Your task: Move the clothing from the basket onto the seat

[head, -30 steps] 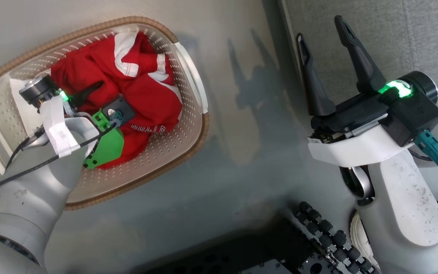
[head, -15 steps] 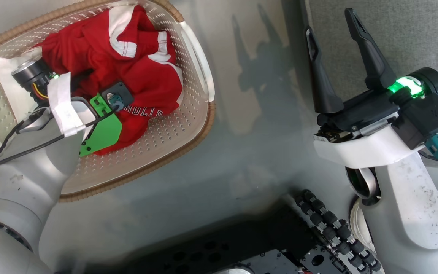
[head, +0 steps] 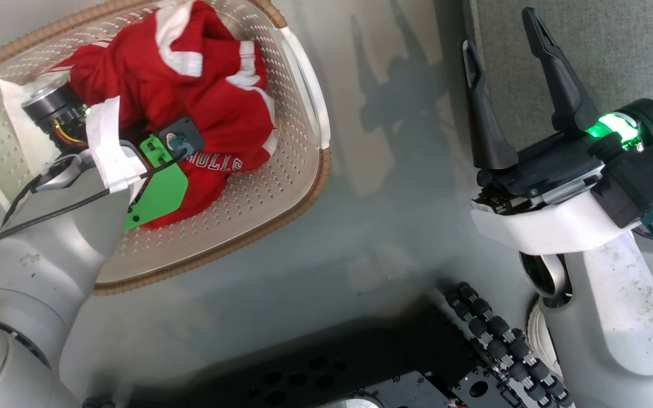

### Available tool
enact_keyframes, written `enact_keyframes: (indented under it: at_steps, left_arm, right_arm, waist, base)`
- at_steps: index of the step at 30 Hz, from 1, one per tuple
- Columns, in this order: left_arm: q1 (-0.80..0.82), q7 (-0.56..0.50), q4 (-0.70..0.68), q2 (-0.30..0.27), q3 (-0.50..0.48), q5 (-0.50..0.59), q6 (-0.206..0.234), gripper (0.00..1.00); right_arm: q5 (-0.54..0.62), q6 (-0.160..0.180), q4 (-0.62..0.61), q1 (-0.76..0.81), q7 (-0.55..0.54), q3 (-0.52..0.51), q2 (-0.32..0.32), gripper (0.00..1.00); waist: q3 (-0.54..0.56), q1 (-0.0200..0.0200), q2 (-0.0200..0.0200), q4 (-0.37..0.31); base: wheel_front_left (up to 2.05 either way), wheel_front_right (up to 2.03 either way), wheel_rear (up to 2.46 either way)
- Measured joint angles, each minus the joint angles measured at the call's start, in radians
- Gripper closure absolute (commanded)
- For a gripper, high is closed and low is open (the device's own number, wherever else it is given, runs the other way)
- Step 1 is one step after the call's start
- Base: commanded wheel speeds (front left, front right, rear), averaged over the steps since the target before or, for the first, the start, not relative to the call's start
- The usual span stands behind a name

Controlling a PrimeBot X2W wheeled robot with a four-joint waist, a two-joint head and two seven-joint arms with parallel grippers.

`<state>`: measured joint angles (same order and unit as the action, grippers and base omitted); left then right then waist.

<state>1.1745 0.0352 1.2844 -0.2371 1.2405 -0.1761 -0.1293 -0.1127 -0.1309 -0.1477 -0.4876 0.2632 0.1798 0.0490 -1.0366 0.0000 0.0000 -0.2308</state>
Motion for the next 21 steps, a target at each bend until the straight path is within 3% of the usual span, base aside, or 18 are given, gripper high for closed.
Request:
enact_keyframes:
  at_steps: [12,21]
  left_arm:
    - [-0.027,0.151,-0.032,0.071,0.006,-0.121,0.0,1.0]
    - [-0.118,0.218,-0.091,0.121,0.011,-0.219,0.0,1.0]
  right_arm:
    - [0.027,0.0,0.033,0.002,0.0,-0.009,0.0,0.0]
    - [0.063,0.0,0.086,0.052,0.0,-0.02,-0.001,0.0]
  waist:
    - [0.094,0.0,0.0,0.035]
    - [0.231,0.0,0.0,0.082]
  base:
    - [0.0,0.0,0.0]
    - [0.0,0.0,0.0]
